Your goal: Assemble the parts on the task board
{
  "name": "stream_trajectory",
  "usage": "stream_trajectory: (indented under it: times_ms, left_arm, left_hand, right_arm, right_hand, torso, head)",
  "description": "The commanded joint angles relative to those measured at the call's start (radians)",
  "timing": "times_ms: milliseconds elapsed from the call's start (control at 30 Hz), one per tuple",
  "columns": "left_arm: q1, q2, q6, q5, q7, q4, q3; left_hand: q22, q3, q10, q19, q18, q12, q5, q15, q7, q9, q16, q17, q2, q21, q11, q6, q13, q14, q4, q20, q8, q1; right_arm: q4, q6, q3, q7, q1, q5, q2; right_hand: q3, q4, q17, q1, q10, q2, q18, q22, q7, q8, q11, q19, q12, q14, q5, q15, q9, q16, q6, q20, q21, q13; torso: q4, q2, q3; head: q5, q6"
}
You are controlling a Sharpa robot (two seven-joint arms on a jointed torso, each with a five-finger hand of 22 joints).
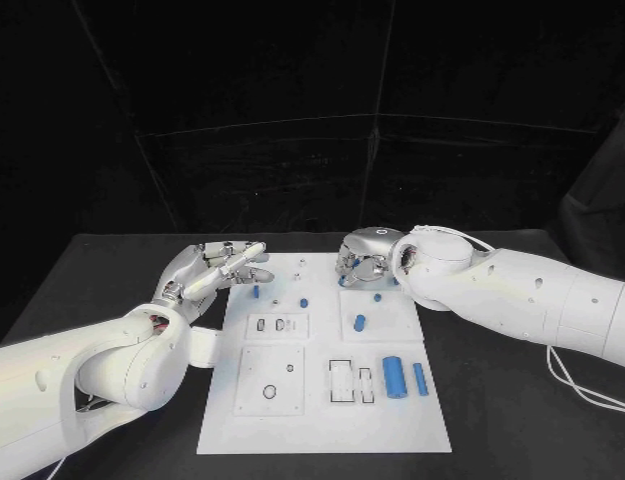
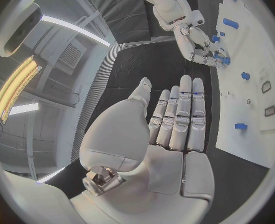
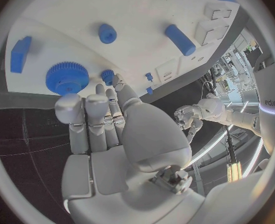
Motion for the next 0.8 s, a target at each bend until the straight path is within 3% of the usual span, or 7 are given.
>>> stream_trajectory:
  times_ms: [33,267,567,800]
  left_arm:
    - [0.002,0.001,0.016,-0.008,0.000,0.000,0.001]
    - [0.002,0.000,0.017,-0.008,-0.003,0.000,0.001]
    - [0.003,0.000,0.021,-0.007,-0.009,-0.004,0.001]
    - [0.004,0.001,0.024,-0.007,-0.014,-0.007,0.001]
  left_hand:
    - [-0.002,-0.003,0.006,0.007,0.006,-0.005,-0.001,0.001,0.003,-0.001,-0.004,0.002,0.002,-0.004,0.002,0.002,-0.002,0.005,-0.004,0.002,-0.004,-0.007]
    - [-0.003,-0.003,0.004,0.008,0.006,-0.008,-0.001,0.001,0.004,-0.001,-0.007,0.003,0.004,-0.007,0.003,0.001,-0.002,0.005,-0.005,0.002,-0.006,-0.007]
    - [-0.004,-0.003,0.004,0.009,0.006,-0.010,-0.001,0.002,0.004,-0.001,-0.008,0.004,0.005,-0.008,0.004,0.000,-0.002,0.005,-0.006,0.002,-0.008,-0.007]
    - [-0.006,-0.002,0.003,0.009,0.006,-0.012,-0.001,0.002,0.004,-0.001,-0.011,0.005,0.006,-0.009,0.004,0.000,-0.002,0.005,-0.007,0.003,-0.009,-0.006]
  right_arm:
    - [-0.003,0.032,0.001,0.000,0.002,-0.013,0.003]
    - [-0.008,0.051,0.001,0.005,0.002,-0.013,0.010]
    - [-0.015,0.067,0.001,0.000,0.002,-0.021,0.015]
    - [-0.017,0.032,0.001,-0.011,0.002,-0.031,0.017]
  right_hand:
    - [0.013,-0.001,0.017,0.003,0.010,0.019,-0.021,0.017,0.000,0.000,-0.001,0.013,0.000,0.021,-0.001,0.003,-0.001,0.018,0.005,0.001,0.012,-0.001]
    - [0.054,0.000,0.054,0.005,0.022,0.033,-0.026,0.056,-0.004,0.001,-0.004,0.023,-0.001,0.016,-0.014,0.001,-0.001,0.062,0.019,0.000,0.042,-0.001]
    - [0.090,-0.001,0.077,0.003,0.034,0.029,-0.030,0.083,-0.007,0.001,-0.008,0.030,0.000,0.013,-0.019,-0.001,-0.001,0.090,0.031,-0.001,0.061,-0.001]
    - [0.102,-0.002,0.082,0.003,0.035,0.024,-0.030,0.088,-0.006,0.000,-0.008,0.029,-0.001,0.012,-0.019,-0.001,-0.001,0.097,0.031,-0.001,0.065,-0.001]
  torso:
    - [0.0002,0.002,0.0001]
    - [0.0008,0.007,0.0004]
    - [0.0001,0.008,0.0000]
    - [0.0002,0.007,-0.0006]
  head:
    - [0.000,-0.002]
    - [0.000,-0.005]
    - [0.000,-0.012]
    - [-0.003,-0.011]
